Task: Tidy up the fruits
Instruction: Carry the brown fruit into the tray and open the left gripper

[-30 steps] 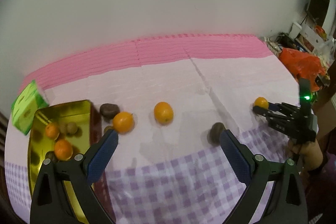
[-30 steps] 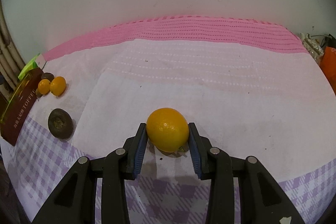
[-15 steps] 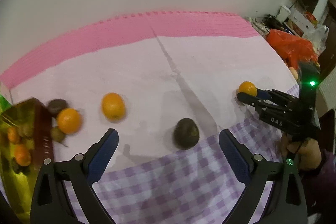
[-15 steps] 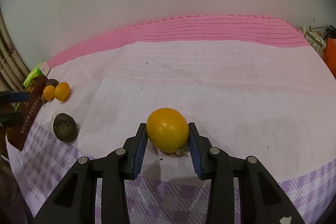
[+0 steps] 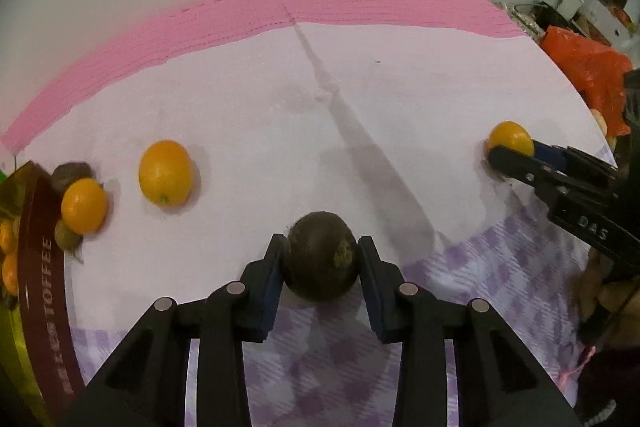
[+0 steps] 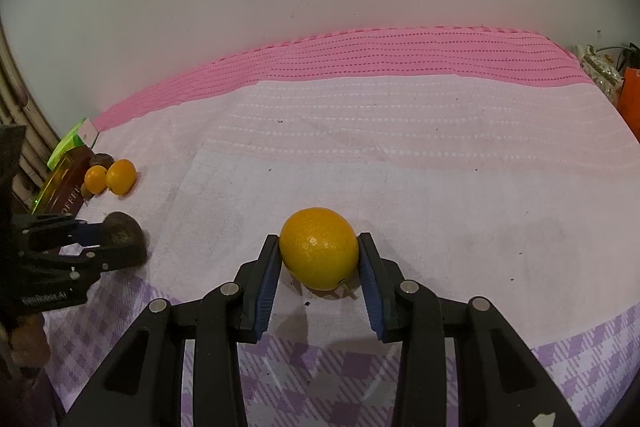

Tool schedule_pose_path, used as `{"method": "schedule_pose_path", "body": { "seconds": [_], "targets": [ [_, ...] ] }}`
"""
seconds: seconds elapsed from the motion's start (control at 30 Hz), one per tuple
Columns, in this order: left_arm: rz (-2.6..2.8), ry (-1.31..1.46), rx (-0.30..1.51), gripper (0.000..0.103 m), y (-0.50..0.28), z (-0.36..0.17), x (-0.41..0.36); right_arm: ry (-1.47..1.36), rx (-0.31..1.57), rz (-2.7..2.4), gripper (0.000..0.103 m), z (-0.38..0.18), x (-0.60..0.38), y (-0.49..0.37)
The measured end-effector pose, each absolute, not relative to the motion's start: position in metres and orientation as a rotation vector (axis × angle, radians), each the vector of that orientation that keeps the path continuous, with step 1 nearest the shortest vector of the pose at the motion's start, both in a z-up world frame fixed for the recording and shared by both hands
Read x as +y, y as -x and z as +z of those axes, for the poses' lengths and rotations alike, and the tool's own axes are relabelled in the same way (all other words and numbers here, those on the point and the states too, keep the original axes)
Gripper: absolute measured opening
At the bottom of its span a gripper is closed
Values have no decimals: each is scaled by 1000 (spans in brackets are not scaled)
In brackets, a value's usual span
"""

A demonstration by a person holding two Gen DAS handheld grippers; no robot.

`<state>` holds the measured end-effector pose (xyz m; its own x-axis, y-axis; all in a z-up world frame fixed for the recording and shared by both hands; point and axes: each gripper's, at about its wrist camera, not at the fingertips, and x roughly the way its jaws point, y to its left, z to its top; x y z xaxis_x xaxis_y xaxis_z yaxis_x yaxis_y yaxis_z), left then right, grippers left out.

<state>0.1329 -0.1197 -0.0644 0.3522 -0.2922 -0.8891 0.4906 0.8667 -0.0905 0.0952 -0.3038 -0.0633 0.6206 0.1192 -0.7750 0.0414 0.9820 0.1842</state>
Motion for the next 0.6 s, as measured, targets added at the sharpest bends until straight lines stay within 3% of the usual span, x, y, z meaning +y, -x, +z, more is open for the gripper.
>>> {"method": "schedule_pose_path", "body": {
  "seconds": [0.6],
  "targets": [
    [-448, -18, 1032, 36, -47, 9, -16, -140, 911, 15, 36, -64, -294, -96]
  ]
}}
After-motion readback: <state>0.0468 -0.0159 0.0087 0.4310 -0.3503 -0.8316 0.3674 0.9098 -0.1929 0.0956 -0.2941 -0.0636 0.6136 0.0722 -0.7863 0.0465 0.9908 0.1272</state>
